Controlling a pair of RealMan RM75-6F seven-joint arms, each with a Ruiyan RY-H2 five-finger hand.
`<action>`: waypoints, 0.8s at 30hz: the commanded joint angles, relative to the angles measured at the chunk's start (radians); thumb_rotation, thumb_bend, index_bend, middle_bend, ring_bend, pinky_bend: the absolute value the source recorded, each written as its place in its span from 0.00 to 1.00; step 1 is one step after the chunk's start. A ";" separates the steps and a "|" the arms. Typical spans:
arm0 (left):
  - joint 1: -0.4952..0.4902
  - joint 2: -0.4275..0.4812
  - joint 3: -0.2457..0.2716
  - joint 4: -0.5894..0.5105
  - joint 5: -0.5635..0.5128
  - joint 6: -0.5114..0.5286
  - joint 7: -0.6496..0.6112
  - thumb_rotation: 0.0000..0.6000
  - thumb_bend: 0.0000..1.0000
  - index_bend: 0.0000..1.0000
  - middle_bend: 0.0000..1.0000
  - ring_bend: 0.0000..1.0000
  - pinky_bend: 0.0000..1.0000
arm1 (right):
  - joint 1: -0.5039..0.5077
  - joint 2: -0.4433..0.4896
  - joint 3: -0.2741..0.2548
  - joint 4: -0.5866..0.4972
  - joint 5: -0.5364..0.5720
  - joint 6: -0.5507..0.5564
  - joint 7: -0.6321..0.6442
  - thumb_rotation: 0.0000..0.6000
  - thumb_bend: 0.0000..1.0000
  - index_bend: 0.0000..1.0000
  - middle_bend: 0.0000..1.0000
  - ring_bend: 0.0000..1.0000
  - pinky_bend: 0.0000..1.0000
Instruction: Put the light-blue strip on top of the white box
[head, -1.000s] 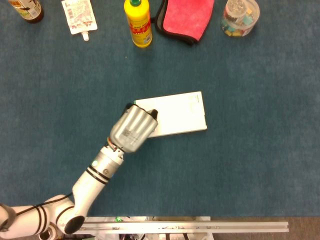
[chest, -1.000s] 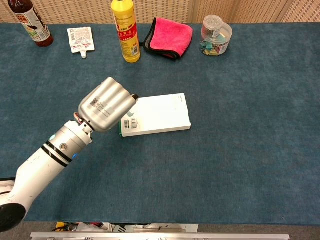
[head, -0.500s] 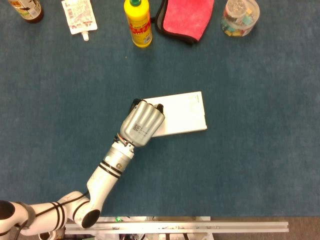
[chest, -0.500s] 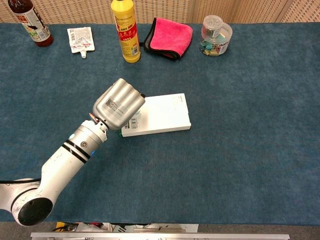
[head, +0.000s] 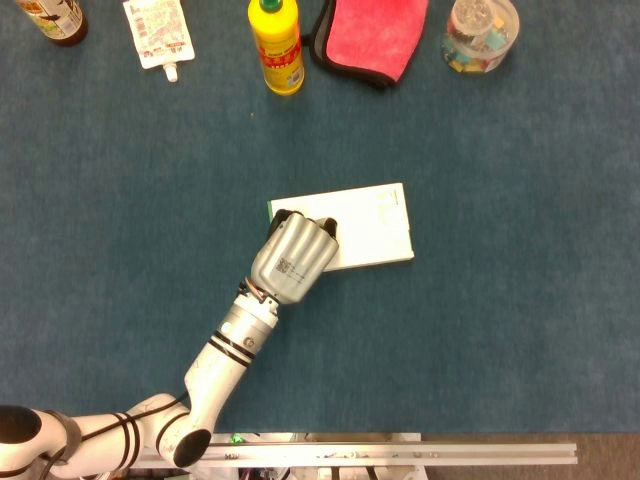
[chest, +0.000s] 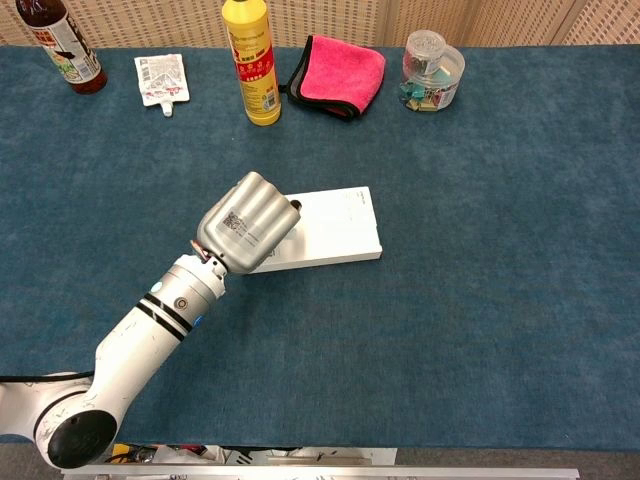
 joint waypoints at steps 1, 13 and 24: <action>0.004 -0.002 0.002 -0.017 -0.008 -0.002 0.012 1.00 0.38 0.48 0.88 0.95 1.00 | -0.001 0.000 0.000 0.000 0.000 0.002 0.000 1.00 0.26 0.47 0.62 0.61 0.72; 0.012 0.020 0.012 -0.104 -0.054 -0.030 0.065 1.00 0.38 0.46 0.88 0.94 1.00 | -0.002 -0.006 0.003 0.011 0.004 0.000 0.010 1.00 0.26 0.47 0.62 0.61 0.72; 0.003 0.016 -0.016 -0.146 -0.080 -0.019 0.094 1.00 0.38 0.38 0.88 0.94 1.00 | -0.007 -0.010 0.004 0.025 0.003 0.009 0.024 1.00 0.26 0.47 0.62 0.62 0.72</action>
